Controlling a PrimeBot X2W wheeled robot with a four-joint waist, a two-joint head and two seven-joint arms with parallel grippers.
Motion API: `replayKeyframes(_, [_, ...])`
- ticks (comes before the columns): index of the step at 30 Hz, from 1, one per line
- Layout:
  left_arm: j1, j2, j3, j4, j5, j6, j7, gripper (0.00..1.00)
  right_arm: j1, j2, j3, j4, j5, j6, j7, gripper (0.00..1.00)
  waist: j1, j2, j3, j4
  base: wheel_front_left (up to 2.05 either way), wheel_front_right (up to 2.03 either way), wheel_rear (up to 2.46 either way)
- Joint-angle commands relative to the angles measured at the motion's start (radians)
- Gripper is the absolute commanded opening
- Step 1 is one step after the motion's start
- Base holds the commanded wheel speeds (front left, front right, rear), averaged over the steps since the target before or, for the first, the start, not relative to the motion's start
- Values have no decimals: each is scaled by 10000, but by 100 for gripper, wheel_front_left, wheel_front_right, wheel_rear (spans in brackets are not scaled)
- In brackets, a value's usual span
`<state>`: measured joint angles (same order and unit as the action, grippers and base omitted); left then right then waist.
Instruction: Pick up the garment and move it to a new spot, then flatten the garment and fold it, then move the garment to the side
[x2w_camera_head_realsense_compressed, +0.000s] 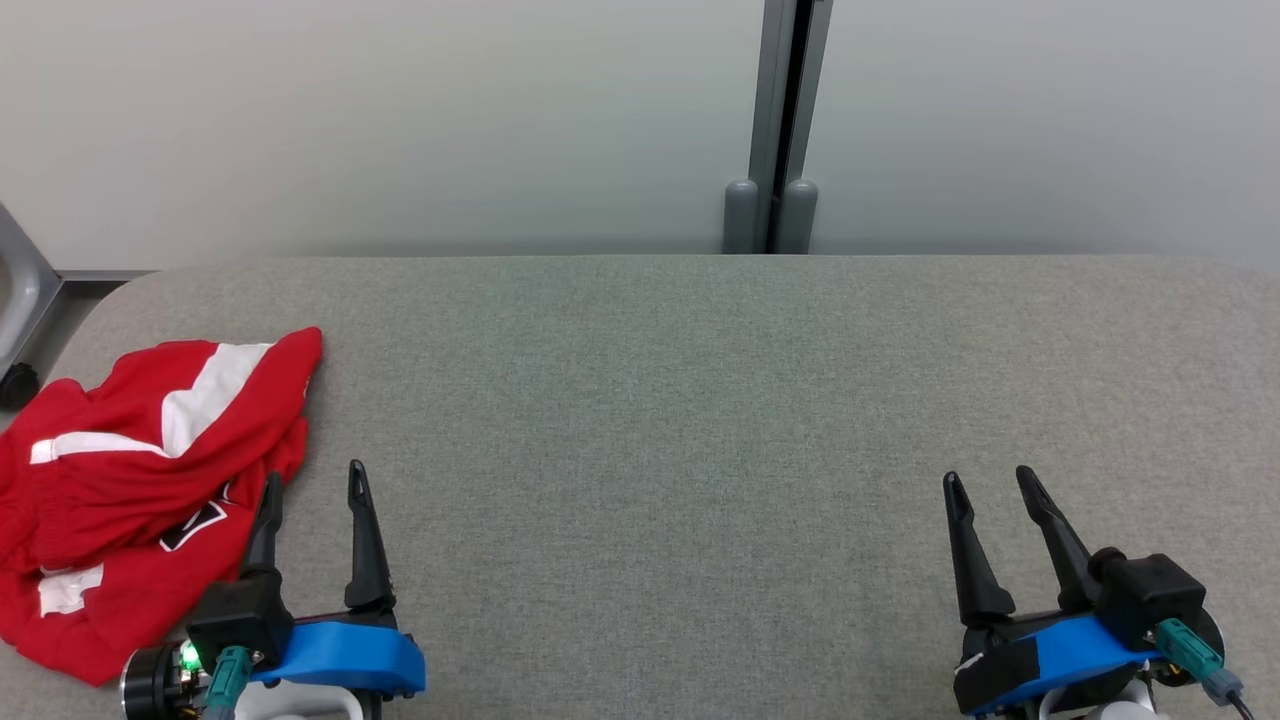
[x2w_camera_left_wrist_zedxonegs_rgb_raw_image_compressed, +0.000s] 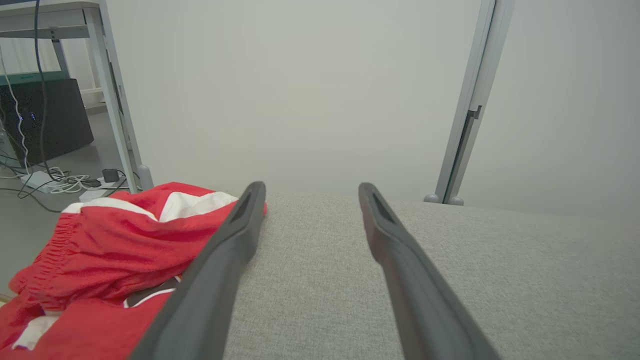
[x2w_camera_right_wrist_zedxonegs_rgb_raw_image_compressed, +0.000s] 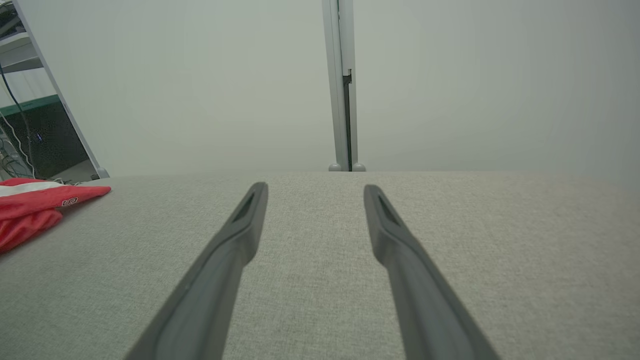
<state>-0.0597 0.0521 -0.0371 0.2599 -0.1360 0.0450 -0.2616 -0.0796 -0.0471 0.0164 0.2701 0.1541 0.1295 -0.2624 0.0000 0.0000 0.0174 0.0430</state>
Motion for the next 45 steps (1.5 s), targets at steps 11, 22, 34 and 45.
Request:
replayKeyframes(11, [-122,5,10,-46,58,115,-52,100,-118,-57,-42,35,-33,22,-37,100,0,0,85,163,0,0,0])
replayKeyframes(22, [-267,148,146,-79,60,176,-52,100,-195,-57,100,49,-127,22,-37,100,0,0,301,953,0,0,0])
replayKeyframes(34, [-331,204,333,-154,11,257,-51,100,-359,-57,184,91,-260,22,-37,100,0,0,577,2308,0,0,0])
replayKeyframes(45, [-139,247,640,-268,-127,344,-51,100,-541,-57,302,138,-375,22,-37,100,0,0,773,3600,0,0,0])
